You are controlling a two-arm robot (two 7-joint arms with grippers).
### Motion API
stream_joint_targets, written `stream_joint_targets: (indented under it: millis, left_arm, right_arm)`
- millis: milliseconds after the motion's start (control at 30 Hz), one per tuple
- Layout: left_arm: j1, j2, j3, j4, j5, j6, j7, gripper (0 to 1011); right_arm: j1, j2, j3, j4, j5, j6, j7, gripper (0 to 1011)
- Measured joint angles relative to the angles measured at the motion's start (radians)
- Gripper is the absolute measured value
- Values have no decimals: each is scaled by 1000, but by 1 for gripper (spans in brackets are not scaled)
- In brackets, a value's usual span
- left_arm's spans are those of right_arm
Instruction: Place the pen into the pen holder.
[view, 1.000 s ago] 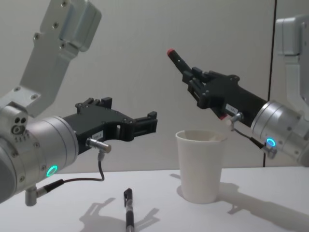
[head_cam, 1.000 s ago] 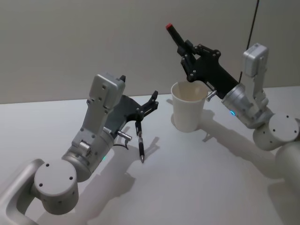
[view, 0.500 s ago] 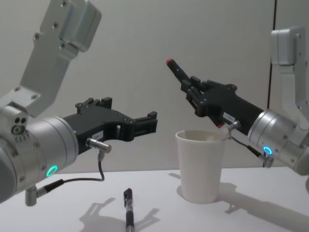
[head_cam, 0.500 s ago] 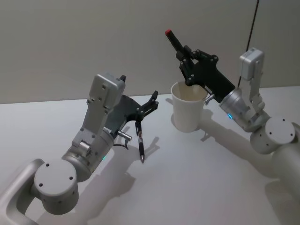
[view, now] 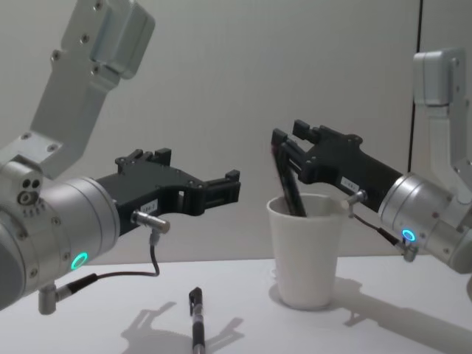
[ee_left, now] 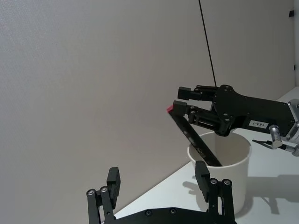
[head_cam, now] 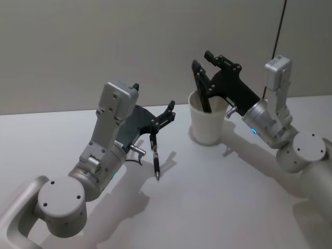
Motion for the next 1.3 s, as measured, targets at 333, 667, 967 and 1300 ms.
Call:
stream_joint_targets:
  millis: [333, 667, 967, 1300]
  left_arm:
    - [0, 0, 0, 0, 0, 0, 0, 1001]
    - [0, 0, 0, 0, 0, 0, 0, 1001]
    - [0, 0, 0, 0, 0, 0, 0, 1001]
    - [0, 0, 0, 0, 0, 0, 0, 1001]
  right_arm:
    - [-1, -1, -1, 3, 2, 1, -2, 665]
    - [-12, 3, 3, -15, 6, 17, -5, 970]
    - [-85, 37, 22, -156, 25, 108, -39, 1001]
    - [-226, 102, 53, -404, 64, 227, -98, 1002]
